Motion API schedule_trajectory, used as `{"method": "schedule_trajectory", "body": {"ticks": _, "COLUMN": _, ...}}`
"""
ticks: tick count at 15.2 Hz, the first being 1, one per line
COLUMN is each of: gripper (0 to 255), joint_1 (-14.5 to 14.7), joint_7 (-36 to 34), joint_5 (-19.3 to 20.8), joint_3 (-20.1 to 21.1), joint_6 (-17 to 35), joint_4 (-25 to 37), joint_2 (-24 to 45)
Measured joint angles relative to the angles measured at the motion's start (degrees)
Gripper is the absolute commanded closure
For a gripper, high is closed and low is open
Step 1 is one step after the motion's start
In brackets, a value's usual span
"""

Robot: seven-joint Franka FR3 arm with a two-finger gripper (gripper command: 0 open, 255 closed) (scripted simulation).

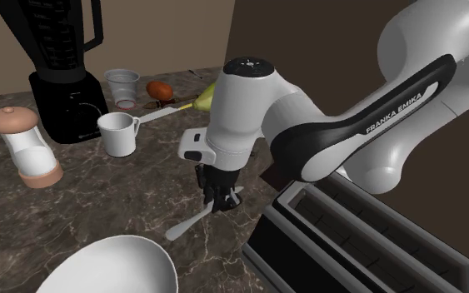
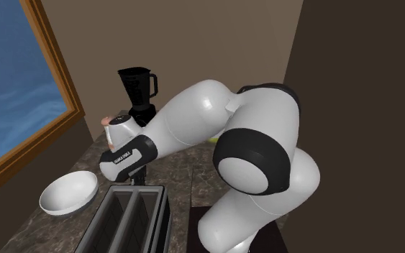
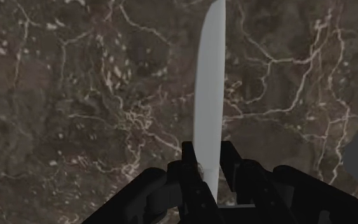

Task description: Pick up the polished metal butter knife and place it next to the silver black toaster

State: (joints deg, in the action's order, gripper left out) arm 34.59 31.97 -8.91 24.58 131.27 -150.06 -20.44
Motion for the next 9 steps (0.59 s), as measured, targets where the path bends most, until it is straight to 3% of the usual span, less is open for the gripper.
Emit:
{"method": "schedule_trajectory", "body": {"ticks": 8, "gripper": 255, "joint_1": -0.1, "joint_7": -0.4, "joint_5": 0.2, "joint_3": 0.4, "joint_6": 2.1, "joint_4": -0.8, "joint_2": 1.3}}
{"method": "schedule_trajectory", "body": {"ticks": 9, "gripper": 0, "joint_1": -0.1, "joint_7": -0.4, "joint_5": 0.2, "joint_3": 0.4, "joint_6": 2.1, "joint_4": -0.8, "joint_2": 1.3}}
